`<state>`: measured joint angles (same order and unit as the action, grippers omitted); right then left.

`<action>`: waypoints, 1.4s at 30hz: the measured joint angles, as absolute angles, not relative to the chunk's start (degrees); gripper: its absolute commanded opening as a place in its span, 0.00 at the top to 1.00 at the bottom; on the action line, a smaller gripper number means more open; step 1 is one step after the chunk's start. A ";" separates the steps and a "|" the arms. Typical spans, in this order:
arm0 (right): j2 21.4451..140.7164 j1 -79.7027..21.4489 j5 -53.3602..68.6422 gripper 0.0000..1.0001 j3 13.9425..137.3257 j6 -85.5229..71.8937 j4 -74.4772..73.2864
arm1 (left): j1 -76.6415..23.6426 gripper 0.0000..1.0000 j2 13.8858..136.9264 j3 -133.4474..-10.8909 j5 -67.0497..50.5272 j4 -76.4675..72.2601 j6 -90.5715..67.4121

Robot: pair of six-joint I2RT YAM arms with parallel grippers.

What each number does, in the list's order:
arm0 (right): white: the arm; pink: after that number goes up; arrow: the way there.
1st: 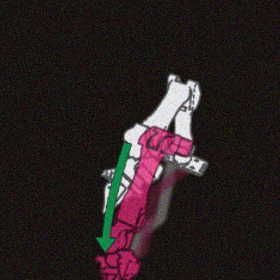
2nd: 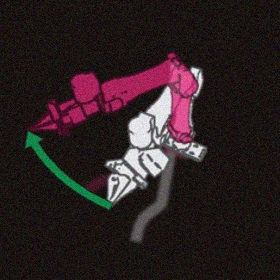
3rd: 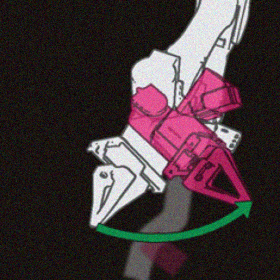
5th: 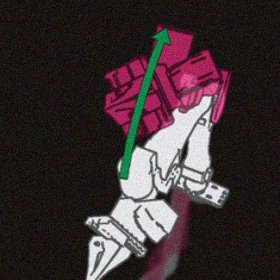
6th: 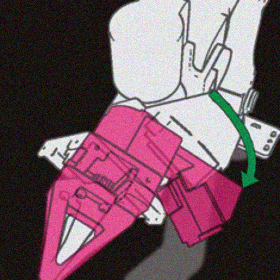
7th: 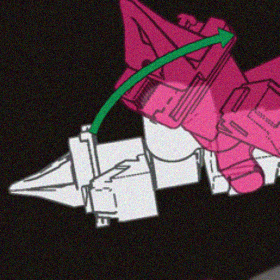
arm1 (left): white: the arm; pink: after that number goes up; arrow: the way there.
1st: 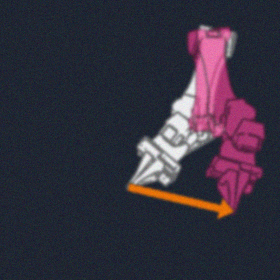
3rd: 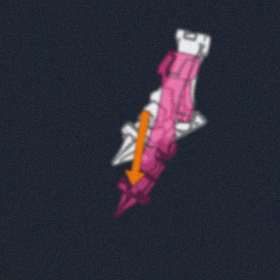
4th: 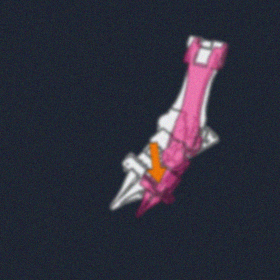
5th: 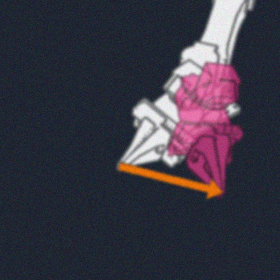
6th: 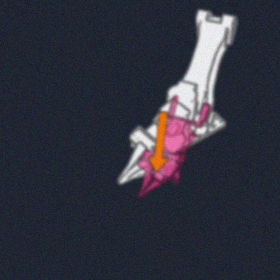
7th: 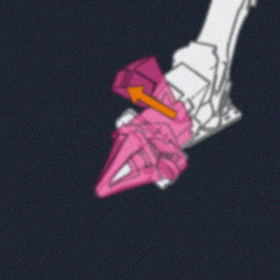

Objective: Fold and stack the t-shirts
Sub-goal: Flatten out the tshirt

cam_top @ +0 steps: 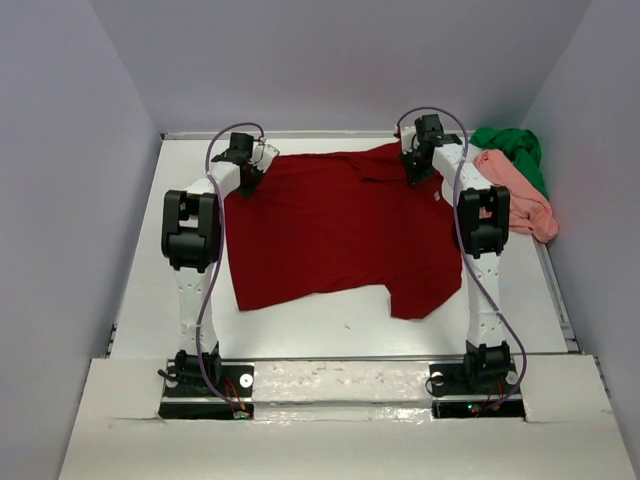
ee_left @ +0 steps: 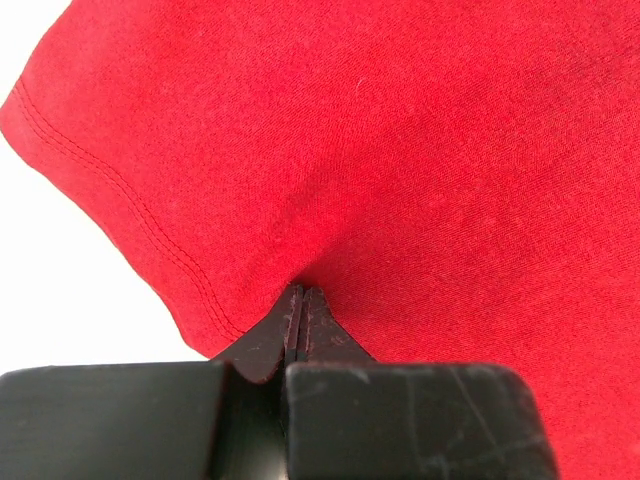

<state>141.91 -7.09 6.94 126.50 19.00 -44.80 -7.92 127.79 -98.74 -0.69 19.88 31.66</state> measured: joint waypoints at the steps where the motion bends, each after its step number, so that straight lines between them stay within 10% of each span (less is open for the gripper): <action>1: 142.41 -7.09 7.07 1.00 127.44 18.87 -44.95 | -8.14 1.00 127.79 -98.78 0.03 19.88 31.68; 19: 146.61 -7.66 7.92 0.99 134.65 18.68 -45.01 | -10.15 1.00 137.75 -113.65 8.27 20.16 32.97; 24: 140.09 -7.99 8.19 0.22 126.61 18.92 -46.57 | -10.41 1.00 137.56 -112.97 9.04 19.94 33.06; 26: 135.52 -8.27 8.32 0.15 122.58 19.44 -46.92 | -10.44 1.00 137.21 -112.33 9.26 19.99 33.10; 42: 94.28 -8.34 1.23 0.21 88.58 19.27 -44.58 | -10.70 1.00 128.11 -100.62 7.66 18.26 34.02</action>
<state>94.28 -8.34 1.23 88.58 19.27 -44.58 -10.70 128.11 -100.62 7.66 18.26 34.02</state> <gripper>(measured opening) 0.825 0.014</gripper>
